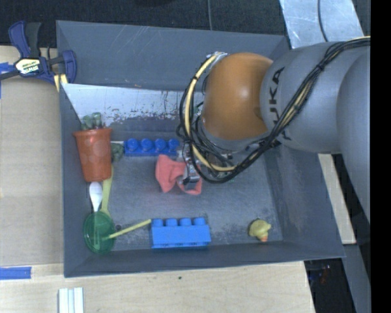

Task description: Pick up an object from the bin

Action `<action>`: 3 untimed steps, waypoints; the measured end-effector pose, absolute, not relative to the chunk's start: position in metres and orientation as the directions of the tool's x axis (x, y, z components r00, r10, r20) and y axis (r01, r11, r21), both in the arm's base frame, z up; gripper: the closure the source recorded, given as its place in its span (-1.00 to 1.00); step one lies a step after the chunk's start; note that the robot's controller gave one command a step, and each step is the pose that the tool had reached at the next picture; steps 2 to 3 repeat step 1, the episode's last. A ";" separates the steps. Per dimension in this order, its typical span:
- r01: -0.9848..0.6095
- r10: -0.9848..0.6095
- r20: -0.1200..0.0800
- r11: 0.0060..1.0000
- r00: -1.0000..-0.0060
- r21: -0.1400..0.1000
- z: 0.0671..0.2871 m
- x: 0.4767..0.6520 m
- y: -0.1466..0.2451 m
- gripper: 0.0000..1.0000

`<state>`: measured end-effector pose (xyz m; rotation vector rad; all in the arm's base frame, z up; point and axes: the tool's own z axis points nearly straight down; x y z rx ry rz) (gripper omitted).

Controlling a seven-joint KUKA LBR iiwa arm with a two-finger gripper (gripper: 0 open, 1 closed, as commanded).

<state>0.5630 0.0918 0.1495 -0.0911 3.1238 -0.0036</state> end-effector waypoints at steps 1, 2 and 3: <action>-0.043 -0.043 -0.015 0.999 -0.999 -0.003 0.219 0.564 0.087 1.00; -0.043 -0.043 -0.015 0.999 -0.999 -0.003 0.219 0.564 0.087 1.00; -0.043 -0.043 -0.015 0.999 -0.999 -0.003 0.219 0.564 0.087 1.00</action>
Offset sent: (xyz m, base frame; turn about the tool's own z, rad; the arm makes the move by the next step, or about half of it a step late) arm 0.0333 -0.0054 0.2365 -0.0506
